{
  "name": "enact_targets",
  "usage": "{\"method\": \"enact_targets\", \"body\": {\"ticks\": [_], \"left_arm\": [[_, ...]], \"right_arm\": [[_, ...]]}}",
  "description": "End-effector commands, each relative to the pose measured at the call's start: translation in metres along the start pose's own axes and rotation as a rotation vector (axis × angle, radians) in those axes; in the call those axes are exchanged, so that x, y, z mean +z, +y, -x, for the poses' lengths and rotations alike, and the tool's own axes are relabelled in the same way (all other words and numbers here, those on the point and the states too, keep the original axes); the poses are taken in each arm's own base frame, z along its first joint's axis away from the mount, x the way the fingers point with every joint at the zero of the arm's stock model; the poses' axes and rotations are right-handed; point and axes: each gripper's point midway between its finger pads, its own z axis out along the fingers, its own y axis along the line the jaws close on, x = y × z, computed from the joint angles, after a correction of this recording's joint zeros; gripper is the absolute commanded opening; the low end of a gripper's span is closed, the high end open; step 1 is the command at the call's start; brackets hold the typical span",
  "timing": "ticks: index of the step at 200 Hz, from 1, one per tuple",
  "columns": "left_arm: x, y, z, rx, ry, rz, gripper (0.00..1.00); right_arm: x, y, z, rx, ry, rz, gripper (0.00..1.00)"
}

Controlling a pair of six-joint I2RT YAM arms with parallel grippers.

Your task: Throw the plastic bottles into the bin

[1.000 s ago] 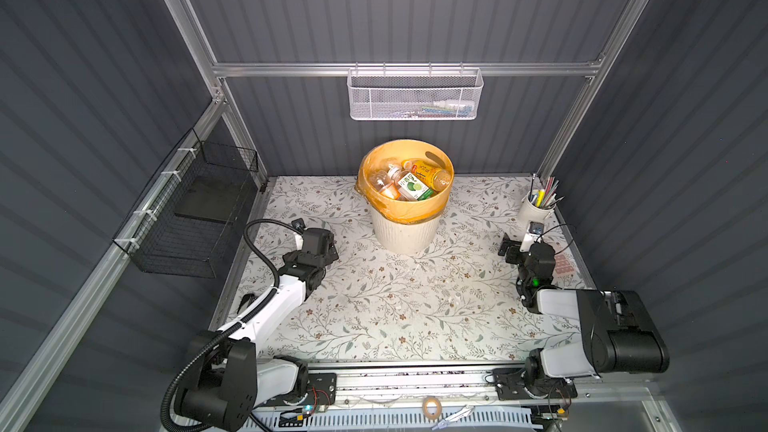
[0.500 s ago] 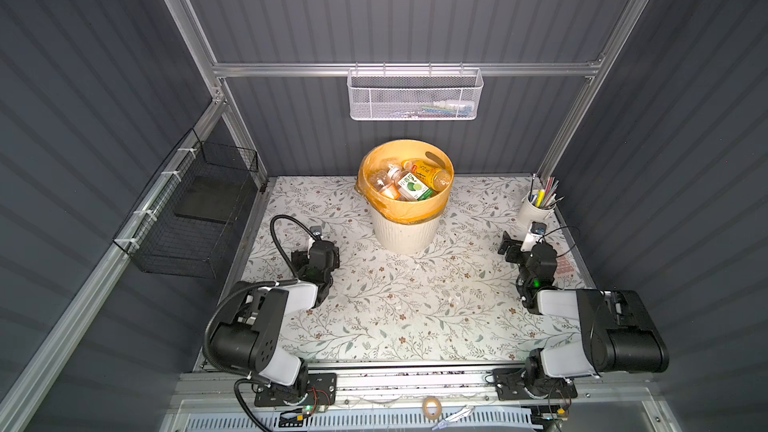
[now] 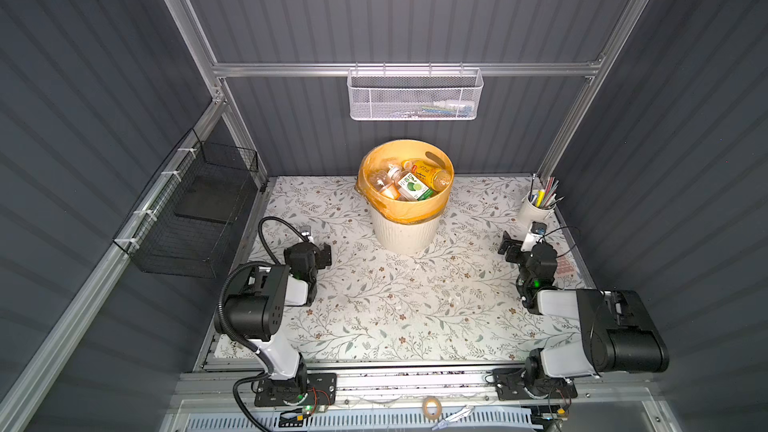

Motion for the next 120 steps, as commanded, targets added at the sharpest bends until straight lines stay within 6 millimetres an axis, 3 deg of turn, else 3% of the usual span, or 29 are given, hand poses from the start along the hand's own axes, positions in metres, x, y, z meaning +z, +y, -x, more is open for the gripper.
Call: {"method": "enact_targets", "body": {"ticks": [1, 120], "left_arm": [[0.0032, -0.0062, 0.009, -0.017, -0.024, -0.033, 1.0], [0.0034, -0.0058, 0.0087, -0.016, -0.023, -0.03, 1.0]], "right_arm": [[-0.0001, 0.0008, 0.0003, 0.008, -0.009, 0.008, 0.99], [-0.0004, 0.0011, -0.0001, 0.007, -0.008, 0.008, 0.99]]}}
